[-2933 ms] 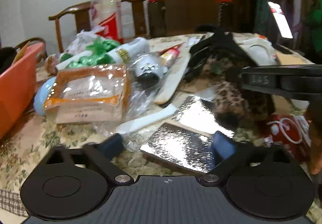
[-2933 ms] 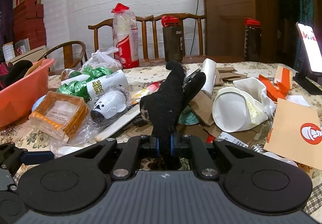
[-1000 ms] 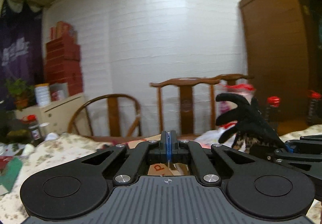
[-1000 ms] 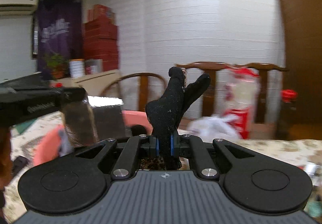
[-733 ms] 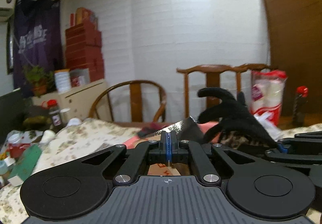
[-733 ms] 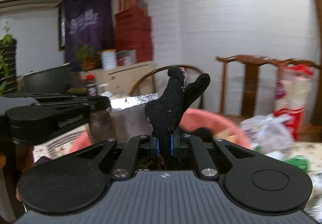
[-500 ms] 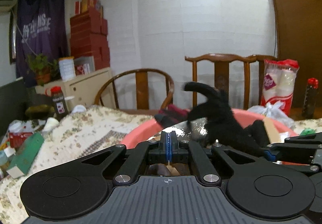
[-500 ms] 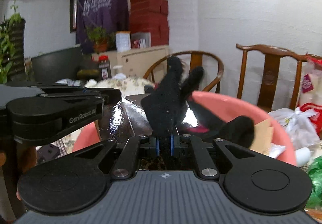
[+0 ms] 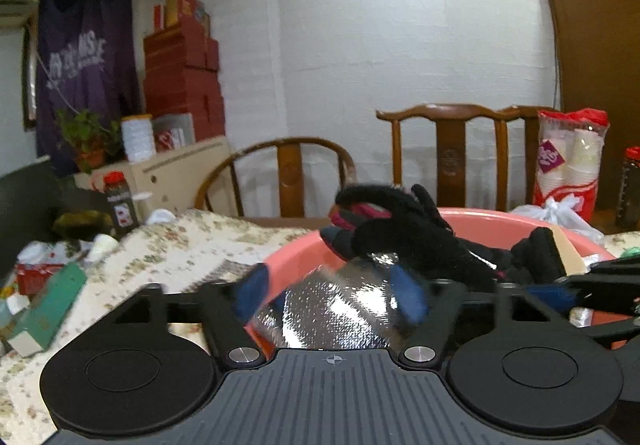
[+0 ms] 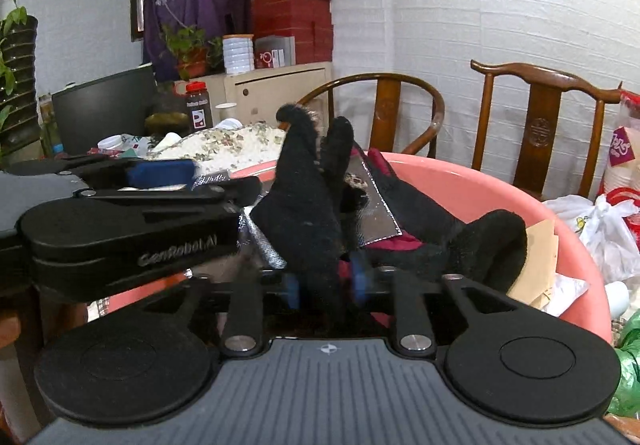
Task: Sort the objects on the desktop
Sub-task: 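Lower the glove and foil into the basin and open both grippers, then move both grippers back over the table toward the plastic-wrapped bread package, then close the right gripper on the plastic-wrapped bread package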
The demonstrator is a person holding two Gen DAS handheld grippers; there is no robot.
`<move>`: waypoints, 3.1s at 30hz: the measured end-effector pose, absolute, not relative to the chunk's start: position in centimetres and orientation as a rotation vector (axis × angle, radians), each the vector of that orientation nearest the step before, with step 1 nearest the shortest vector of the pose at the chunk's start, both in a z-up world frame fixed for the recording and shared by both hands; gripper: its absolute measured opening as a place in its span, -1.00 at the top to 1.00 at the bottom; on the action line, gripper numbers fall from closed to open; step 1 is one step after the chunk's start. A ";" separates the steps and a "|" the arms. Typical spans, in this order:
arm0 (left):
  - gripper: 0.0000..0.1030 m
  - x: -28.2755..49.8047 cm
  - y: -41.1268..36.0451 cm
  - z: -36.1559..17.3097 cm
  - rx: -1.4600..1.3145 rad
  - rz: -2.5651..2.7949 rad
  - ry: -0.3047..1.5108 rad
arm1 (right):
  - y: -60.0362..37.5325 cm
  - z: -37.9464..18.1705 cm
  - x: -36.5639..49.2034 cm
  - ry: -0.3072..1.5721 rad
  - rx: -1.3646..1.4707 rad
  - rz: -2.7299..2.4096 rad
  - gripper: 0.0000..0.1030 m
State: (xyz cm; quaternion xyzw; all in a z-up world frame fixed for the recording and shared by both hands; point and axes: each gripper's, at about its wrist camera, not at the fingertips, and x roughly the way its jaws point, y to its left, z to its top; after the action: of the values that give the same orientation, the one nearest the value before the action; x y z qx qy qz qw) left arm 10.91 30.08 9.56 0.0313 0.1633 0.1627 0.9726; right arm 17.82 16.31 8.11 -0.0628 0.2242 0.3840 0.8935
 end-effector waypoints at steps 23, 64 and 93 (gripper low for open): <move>-1.00 1.5 24.2 12.9 0.050 0.251 0.238 | 5.9 9.2 10.7 0.363 0.011 0.689 -0.45; -1.00 10.8 4.1 0.3 0.265 -0.120 0.493 | -15.2 -0.8 17.2 0.684 0.356 0.465 -0.48; 0.66 12.7 3.2 -0.1 0.222 -0.185 0.519 | -13.7 0.0 17.9 0.616 0.331 0.443 0.34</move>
State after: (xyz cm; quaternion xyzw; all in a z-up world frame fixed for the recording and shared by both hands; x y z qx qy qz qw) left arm 12.68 3.19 -0.15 0.1092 0.2559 -0.0910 0.9562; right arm 17.92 -13.73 -0.02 0.1606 0.2995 0.2154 0.9155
